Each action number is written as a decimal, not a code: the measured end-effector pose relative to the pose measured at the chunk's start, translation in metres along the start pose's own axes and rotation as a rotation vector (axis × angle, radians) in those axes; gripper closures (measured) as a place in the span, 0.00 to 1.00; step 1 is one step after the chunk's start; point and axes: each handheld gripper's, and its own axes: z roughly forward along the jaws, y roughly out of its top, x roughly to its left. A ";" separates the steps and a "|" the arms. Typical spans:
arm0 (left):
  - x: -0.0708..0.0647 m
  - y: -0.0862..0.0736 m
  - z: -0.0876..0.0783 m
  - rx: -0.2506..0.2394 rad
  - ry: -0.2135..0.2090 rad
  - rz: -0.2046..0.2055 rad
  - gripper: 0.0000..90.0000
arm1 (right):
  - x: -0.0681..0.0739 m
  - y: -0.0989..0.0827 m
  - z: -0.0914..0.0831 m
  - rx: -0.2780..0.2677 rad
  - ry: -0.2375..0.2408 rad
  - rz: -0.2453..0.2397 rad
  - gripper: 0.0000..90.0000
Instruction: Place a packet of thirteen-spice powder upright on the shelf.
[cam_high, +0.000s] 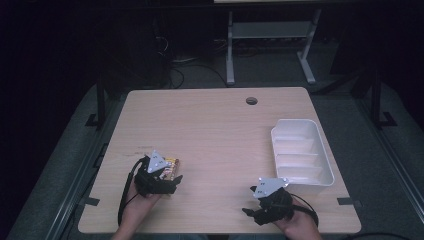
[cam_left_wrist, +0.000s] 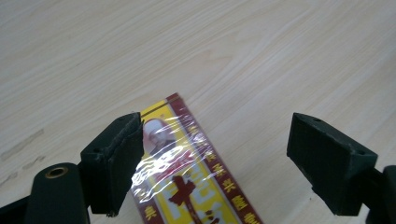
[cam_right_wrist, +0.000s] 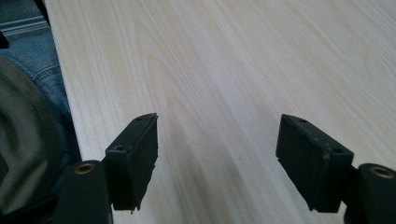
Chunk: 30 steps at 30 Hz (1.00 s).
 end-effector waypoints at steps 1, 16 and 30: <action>0.001 -0.001 0.000 0.005 0.006 -0.008 0.20 | 0.000 0.000 0.000 0.002 0.001 -0.001 0.32; 0.012 -0.007 0.014 0.095 0.035 -0.066 0.19 | 0.002 0.001 0.002 0.009 0.005 -0.010 0.32; 0.017 -0.010 0.025 0.155 0.036 -0.082 0.18 | 0.003 0.002 0.003 0.011 0.007 -0.016 0.32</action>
